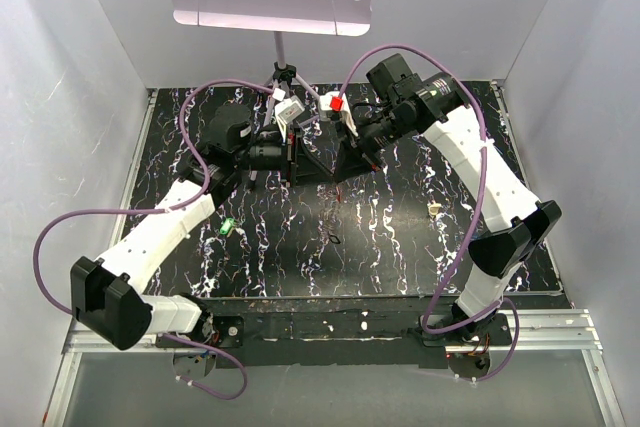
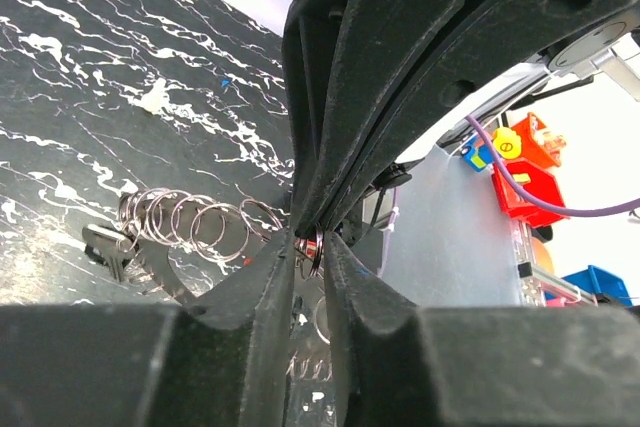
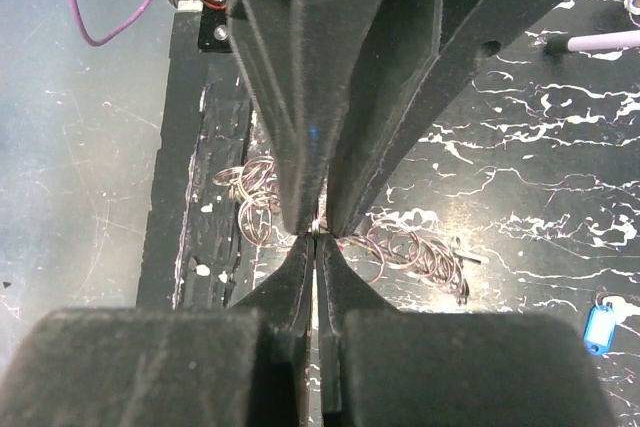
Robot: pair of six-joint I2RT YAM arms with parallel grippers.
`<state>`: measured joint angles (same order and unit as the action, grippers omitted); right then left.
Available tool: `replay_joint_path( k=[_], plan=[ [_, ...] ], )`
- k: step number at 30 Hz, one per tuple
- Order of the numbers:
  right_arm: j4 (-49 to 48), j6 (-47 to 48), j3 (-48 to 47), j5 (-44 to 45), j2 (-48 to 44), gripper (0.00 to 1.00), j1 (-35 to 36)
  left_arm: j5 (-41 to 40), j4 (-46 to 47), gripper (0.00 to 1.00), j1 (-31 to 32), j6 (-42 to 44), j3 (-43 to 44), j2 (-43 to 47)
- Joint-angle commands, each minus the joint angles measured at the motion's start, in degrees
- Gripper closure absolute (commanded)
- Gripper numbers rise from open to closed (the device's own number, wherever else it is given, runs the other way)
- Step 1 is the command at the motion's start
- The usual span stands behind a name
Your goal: Put the keys on the keyring
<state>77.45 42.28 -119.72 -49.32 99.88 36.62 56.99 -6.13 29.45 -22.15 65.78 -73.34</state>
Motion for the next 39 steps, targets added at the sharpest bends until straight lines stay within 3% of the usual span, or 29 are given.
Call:
replay_joint_path(
  k=[1,4,10,14,18,22,26,30,39],
  plan=[
    [14.0,0.3,-1.6,-2.7,-0.3,0.99,0.3,1.3,-2.4,0.88,0.3,1.7,2.8,-0.1],
    [14.0,0.2,-1.6,-2.9,-0.2,0.99,0.3,1.3,-4.8,0.99,0.3,3.4,3.2,-0.2],
    [13.9,-0.5,-2.1,-4.6,-0.2,0.98,0.3,-0.6,-6.1,1.00,0.3,5.3,3.5,1.4],
    [13.6,-1.7,-3.5,-7.6,-1.3,0.60,-0.8,-2.9,3.7,1.00,0.3,2.0,-1.3,6.4],
    [12.0,-3.5,-5.7,-14.8,-3.2,0.47,-5.1,-8.6,24.7,1.00,0.3,-4.7,-12.7,14.0],
    [5.9,-7.7,-3.2,-21.8,-6.4,0.46,-7.6,-19.4,56.8,1.00,0.5,-17.6,-26.7,17.4],
    [-8.9,-18.1,3.9,-24.6,-11.0,0.46,-7.6,-27.9,73.2,1.00,0.8,-27.6,-30.6,13.8],
    [-24.3,-30.3,10.4,-24.9,-14.7,0.47,-7.6,-32.1,81.2,1.00,1.7,-33.5,-31.1,10.2],
    [-33.4,-40.2,9.6,-19.1,-12.3,0.50,-7.5,-35.6,87.3,1.00,5.1,-35.6,-30.2,5.8]
  ],
)
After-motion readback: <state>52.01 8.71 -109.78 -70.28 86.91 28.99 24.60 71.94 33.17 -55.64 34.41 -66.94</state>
